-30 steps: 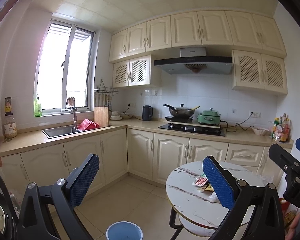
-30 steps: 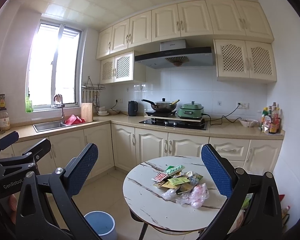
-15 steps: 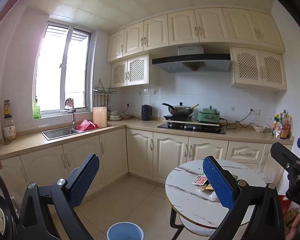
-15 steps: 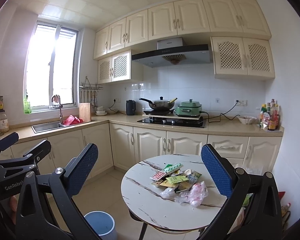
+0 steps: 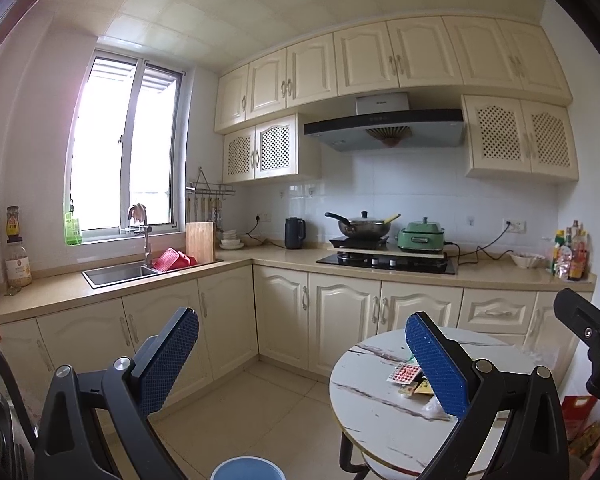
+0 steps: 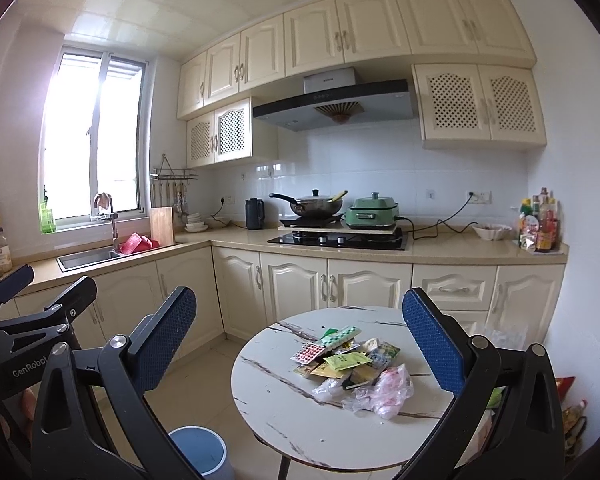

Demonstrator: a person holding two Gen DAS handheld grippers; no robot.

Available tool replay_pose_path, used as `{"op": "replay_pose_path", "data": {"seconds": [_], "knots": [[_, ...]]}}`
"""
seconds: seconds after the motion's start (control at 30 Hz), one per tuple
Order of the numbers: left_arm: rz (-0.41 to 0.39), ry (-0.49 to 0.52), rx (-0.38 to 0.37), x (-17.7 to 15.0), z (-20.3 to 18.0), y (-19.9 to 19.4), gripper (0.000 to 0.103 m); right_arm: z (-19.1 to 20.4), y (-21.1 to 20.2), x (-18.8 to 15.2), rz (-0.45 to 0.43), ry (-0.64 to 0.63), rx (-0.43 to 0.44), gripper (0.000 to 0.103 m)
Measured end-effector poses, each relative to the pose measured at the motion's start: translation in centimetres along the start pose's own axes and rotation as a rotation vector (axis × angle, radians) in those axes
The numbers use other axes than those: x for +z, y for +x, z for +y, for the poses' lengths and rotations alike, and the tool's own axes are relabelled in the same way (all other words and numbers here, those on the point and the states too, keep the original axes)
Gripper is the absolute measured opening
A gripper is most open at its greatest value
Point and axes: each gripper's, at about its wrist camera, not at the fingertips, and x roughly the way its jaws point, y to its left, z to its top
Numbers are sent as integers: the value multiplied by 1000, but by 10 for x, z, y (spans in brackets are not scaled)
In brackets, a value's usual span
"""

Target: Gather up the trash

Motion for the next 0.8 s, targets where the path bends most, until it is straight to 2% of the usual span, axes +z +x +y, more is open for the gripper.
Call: {"op": "replay_pose_path", "data": {"seconds": [0.23, 0.47, 0.53, 0.67, 0.8], "knots": [[17, 25, -8, -8, -15, 41, 102, -19, 21, -6, 13, 15, -18, 103], [41, 42, -42, -20, -30, 98, 102, -54, 50, -21, 56, 55, -57, 103], [74, 45, -46, -26, -32, 120, 102, -65, 60, -29, 77, 63, -75, 103], [190, 35, -82, -44, -40, 177, 102, -96, 81, -55, 152, 78, -137, 103], [320, 60, -136, -71, -56, 231, 102, -129, 109, -93, 276, 99, -194, 103]]}}
